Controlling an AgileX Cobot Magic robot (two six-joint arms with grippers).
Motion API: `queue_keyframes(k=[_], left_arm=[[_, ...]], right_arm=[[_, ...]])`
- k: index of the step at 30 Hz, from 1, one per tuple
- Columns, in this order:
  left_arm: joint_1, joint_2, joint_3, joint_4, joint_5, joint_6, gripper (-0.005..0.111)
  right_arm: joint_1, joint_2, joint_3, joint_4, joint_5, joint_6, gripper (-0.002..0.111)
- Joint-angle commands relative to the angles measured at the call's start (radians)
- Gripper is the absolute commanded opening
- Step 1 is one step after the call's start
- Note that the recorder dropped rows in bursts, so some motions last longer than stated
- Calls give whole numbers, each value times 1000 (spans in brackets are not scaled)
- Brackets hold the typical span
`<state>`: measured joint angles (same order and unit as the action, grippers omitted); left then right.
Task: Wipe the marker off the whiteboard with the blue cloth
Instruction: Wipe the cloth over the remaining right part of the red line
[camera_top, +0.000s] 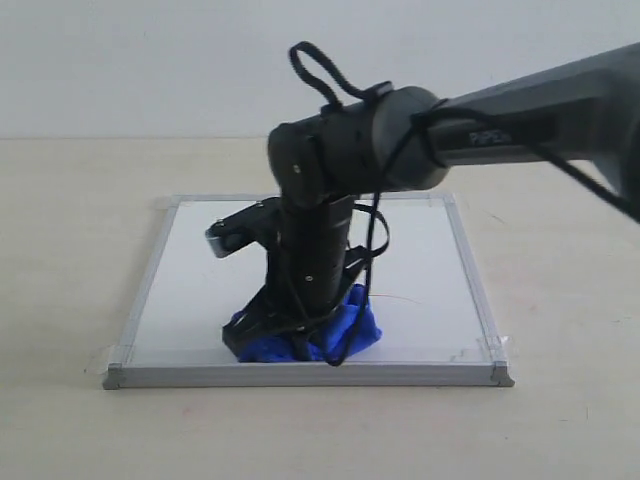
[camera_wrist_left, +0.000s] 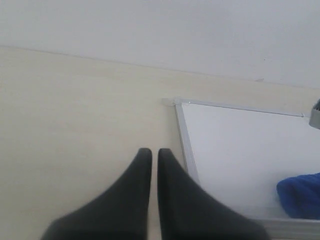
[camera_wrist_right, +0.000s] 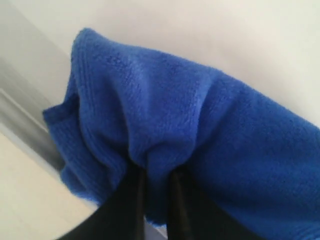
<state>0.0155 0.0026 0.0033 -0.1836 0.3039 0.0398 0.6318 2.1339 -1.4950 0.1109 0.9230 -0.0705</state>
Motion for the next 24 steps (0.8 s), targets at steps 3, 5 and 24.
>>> queue_keyframes(k=[3,5,24], left_arm=[[3,-3,-3,1,-15,6,4],[3,-3,-3,1,-15,6,4],[3,-3,-3,1,-15,6,4]], right_arm=[[-163,-74,297,-42,-68,23,0],[-210,-111,362,-18,-123,28,0],[-1,-111,144,243,-278,-123,0]])
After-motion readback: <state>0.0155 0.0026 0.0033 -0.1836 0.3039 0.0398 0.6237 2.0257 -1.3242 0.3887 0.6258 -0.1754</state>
